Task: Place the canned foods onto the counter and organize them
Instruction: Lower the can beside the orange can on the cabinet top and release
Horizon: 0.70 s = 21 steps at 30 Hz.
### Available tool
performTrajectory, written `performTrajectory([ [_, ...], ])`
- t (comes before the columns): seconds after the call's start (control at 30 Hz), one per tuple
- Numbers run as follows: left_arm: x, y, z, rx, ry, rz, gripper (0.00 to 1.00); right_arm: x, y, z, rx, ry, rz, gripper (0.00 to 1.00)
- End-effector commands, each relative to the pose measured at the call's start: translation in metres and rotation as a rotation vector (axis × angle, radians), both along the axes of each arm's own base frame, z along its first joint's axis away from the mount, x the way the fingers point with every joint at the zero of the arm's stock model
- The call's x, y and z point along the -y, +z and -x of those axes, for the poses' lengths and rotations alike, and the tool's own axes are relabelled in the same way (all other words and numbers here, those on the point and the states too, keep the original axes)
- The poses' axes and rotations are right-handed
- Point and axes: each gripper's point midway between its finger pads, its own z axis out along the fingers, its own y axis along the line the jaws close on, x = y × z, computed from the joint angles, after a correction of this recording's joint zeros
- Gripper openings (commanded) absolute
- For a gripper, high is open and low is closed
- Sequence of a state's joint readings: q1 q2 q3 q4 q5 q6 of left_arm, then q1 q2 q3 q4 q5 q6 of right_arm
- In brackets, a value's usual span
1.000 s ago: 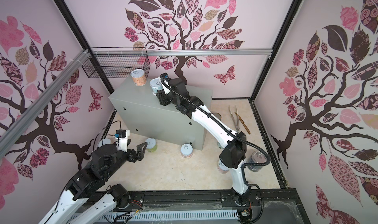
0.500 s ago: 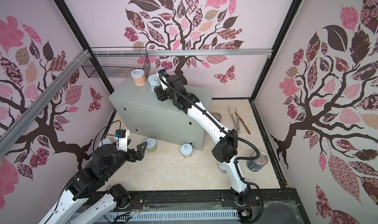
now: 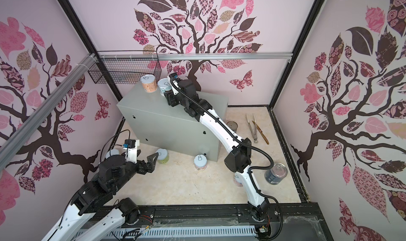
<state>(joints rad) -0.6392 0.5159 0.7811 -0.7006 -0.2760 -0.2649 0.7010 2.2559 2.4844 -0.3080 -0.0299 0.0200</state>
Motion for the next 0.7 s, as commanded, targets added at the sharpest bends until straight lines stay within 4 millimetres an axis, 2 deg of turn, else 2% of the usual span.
performTrajectory([
  [0.0,0.002,-0.011,-0.002,-0.017,-0.005,-0.009,0.98,-0.006,-0.038,-0.018,-0.071,-0.002,0.009,0.65],
  [0.67,0.003,-0.013,-0.002,-0.022,-0.010,-0.012,0.98,-0.022,-0.048,-0.028,-0.050,0.047,-0.029,0.61],
])
